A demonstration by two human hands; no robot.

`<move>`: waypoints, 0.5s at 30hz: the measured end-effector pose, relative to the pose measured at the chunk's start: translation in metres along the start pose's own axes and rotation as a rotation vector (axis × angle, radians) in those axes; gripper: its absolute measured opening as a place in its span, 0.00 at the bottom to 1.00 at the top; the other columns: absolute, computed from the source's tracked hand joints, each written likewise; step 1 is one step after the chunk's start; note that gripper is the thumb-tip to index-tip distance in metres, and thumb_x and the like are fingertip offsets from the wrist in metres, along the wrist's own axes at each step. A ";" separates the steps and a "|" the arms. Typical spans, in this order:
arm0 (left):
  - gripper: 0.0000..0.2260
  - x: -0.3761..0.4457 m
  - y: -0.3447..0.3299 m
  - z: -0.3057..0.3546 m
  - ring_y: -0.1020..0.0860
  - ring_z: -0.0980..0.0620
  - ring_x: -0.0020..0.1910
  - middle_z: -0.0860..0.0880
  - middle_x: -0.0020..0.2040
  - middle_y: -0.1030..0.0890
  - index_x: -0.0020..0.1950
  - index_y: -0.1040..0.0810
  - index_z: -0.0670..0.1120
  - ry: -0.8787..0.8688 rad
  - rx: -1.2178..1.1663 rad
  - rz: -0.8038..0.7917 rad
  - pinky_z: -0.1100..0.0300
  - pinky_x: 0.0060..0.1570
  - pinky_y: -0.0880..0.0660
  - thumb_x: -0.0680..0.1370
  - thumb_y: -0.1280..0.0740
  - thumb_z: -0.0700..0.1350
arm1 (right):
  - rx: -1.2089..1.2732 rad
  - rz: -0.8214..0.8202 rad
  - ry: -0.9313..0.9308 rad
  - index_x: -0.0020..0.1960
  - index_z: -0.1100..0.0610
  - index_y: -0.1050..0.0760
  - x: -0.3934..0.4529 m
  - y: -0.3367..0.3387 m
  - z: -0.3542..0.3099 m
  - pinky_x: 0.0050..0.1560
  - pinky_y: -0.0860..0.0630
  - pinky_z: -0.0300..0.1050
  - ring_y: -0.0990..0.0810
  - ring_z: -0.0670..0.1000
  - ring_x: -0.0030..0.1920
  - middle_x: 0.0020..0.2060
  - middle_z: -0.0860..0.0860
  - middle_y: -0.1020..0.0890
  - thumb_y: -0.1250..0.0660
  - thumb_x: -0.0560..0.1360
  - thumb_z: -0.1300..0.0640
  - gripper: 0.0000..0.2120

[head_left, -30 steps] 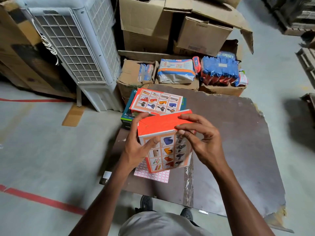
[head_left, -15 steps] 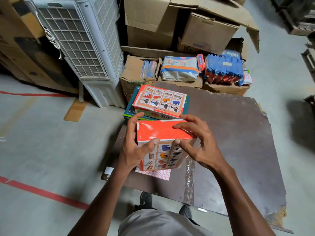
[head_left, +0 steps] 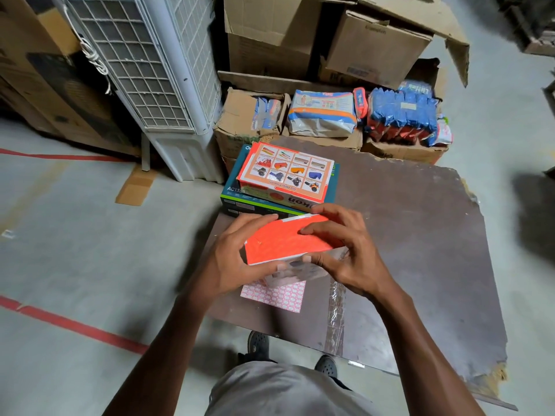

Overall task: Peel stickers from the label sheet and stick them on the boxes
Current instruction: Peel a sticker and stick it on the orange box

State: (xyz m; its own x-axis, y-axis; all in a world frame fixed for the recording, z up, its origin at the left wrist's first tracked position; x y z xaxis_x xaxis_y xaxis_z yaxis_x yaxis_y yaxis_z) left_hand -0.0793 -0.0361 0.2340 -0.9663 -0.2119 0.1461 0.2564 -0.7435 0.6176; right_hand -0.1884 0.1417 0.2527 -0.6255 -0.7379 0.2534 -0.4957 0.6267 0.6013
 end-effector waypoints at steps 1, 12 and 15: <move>0.38 0.000 -0.001 0.000 0.28 0.62 0.69 0.60 0.70 0.29 0.76 0.31 0.58 -0.006 0.015 -0.004 0.53 0.62 0.23 0.69 0.21 0.60 | 0.004 -0.007 -0.001 0.60 0.46 0.17 0.001 -0.002 0.000 0.71 0.37 0.39 0.32 0.53 0.72 0.70 0.45 0.26 0.24 0.70 0.39 0.21; 0.36 -0.001 -0.005 0.008 0.27 0.54 0.68 0.55 0.67 0.28 0.77 0.30 0.58 -0.106 0.158 0.058 0.49 0.64 0.24 0.71 0.22 0.56 | -0.007 0.003 0.012 0.60 0.46 0.17 0.005 -0.008 0.001 0.71 0.36 0.40 0.33 0.51 0.71 0.70 0.44 0.26 0.25 0.70 0.37 0.22; 0.32 -0.003 0.001 0.004 0.27 0.54 0.68 0.54 0.67 0.28 0.75 0.26 0.54 -0.083 0.137 0.107 0.51 0.64 0.23 0.72 0.25 0.60 | 0.006 -0.009 0.023 0.65 0.47 0.19 0.007 -0.013 -0.003 0.73 0.34 0.47 0.33 0.49 0.74 0.72 0.44 0.28 0.24 0.72 0.40 0.23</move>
State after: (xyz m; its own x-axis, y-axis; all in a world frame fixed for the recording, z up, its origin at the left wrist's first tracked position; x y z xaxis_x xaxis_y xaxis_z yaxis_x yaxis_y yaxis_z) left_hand -0.0758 -0.0338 0.2369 -0.9335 -0.2282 0.2766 0.3583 -0.6251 0.6934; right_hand -0.1848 0.1278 0.2490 -0.6070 -0.7490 0.2656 -0.5049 0.6216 0.5989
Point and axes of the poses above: each hand's wrist, its own x-axis towards the middle knuckle, its own y-axis out of the back of the hand, z = x × y, the point moved 9 cm from there along x, towards the middle knuckle
